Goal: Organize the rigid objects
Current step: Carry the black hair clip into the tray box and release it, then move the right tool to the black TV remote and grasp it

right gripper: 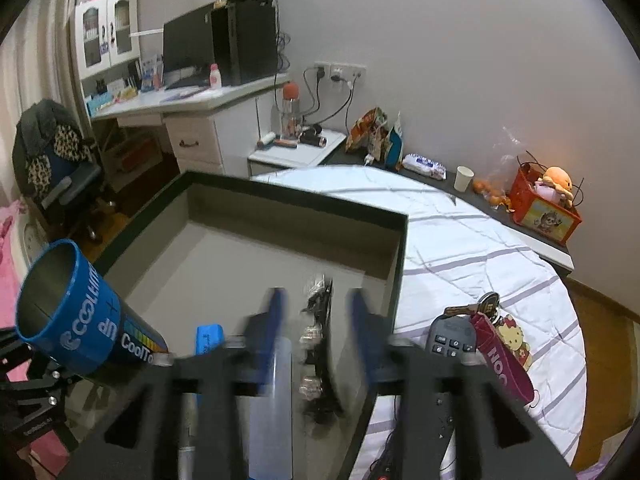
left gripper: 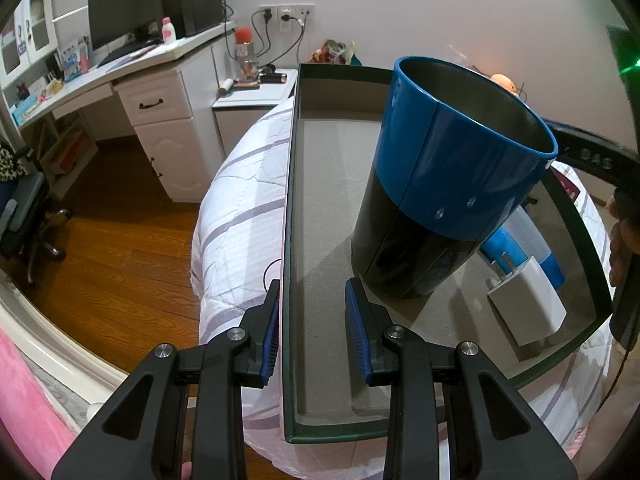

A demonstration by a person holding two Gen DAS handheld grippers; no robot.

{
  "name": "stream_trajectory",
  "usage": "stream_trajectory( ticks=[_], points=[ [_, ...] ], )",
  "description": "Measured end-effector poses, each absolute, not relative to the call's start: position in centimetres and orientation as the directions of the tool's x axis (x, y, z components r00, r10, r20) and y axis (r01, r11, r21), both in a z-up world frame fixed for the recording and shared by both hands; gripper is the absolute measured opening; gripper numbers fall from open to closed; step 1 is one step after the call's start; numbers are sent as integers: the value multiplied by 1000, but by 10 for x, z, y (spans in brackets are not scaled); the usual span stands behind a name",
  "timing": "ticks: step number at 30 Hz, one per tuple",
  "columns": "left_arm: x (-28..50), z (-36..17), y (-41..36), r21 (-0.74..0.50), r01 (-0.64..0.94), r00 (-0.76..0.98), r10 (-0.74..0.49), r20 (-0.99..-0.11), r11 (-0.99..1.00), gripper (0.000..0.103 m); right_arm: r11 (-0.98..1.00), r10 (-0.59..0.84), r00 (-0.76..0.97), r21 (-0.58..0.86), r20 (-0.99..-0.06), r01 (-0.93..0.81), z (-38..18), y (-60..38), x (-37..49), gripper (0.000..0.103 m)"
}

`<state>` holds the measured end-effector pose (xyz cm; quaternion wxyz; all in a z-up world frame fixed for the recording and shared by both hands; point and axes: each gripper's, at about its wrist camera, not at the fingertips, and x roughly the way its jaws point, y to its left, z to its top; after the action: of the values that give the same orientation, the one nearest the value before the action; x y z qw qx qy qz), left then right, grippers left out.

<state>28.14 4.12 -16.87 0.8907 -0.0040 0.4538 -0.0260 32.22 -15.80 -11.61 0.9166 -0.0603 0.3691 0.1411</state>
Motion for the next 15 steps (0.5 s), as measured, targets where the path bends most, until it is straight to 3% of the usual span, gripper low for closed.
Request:
stream_trajectory(
  ticks=[8,12,15],
  points=[
    [282,-169,41,-30,43,586,-49,-809,999,30,964,226,763,28,-605,-263,-86,-187,298,64],
    [282,-169,41,-30,42,586,-49,-809,999,30,978,182,803,18,-567,-210,-68,-216,276,74],
    [282,-169,41,-28,41,587,-46,-809,999,30,986,143,814,9,-563,-167,-64,-240,261,75]
  ],
)
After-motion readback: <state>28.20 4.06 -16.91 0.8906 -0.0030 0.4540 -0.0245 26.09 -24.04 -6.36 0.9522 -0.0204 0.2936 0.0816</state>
